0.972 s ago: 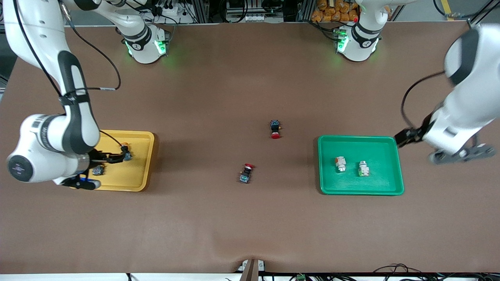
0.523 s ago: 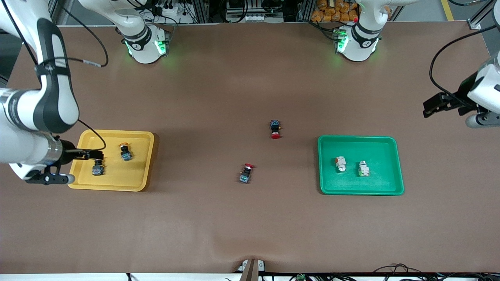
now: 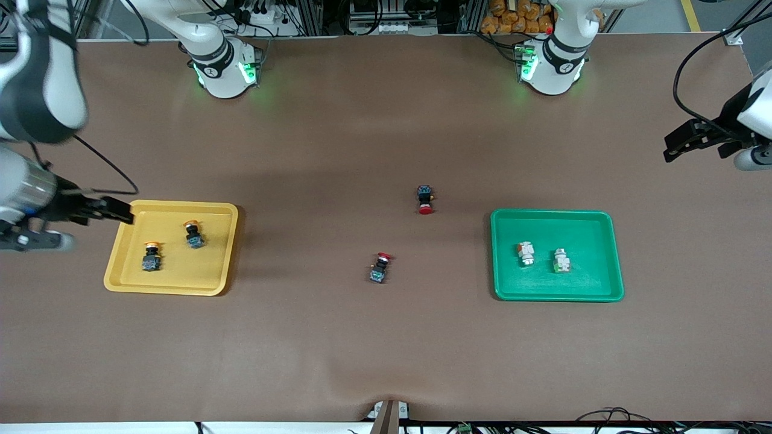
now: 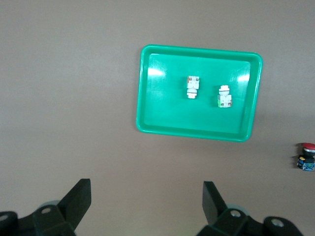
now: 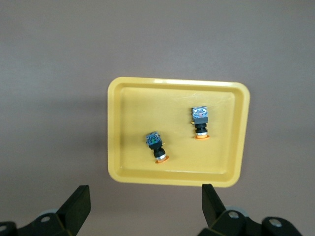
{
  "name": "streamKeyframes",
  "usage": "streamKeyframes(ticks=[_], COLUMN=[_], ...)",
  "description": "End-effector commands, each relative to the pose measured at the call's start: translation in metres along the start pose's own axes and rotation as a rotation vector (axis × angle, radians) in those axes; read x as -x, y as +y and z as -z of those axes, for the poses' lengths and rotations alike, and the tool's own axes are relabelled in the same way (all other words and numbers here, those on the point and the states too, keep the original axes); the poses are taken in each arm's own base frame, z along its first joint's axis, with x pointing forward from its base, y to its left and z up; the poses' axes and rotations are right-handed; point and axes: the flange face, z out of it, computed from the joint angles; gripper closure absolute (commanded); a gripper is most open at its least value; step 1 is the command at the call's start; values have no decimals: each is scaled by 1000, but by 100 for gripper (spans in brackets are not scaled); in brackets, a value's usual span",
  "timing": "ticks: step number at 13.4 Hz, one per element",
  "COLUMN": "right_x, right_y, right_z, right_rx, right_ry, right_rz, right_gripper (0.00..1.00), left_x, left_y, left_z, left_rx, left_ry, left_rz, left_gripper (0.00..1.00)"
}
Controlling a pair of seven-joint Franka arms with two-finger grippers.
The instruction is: Place green and yellow buttons in trays
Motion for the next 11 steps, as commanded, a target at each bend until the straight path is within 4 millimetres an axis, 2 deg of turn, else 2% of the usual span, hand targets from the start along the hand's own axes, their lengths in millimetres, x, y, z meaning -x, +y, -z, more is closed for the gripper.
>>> streamKeyframes(ticks=[1,3,4,6,9,11], right_x=[21,45,55,72,92,93], right_y=[-2,6,9,14,16,16], right_z=[47,66,76,89,92,90], right_rx=[7,-7,-12,-16,-21,-21], right_ry=[3,-16,-21,-35,-46,-52], right_rz=[3,-7,-10,-22,-32,-35], right_gripper=[0,0,0,0,0,0], left_x=[-3,-3,-2,-1,-6,-5], left_y=[-1,4,14,22,16,14], left_z=[11,20,32,31,25,24], left_rx=[15,19,22,10,9,11], left_ry=[21,40,62,46,37,31], left_rz=[-50,-61,-75,-105,-127,-121], left_gripper=[0,0,0,0,0,0])
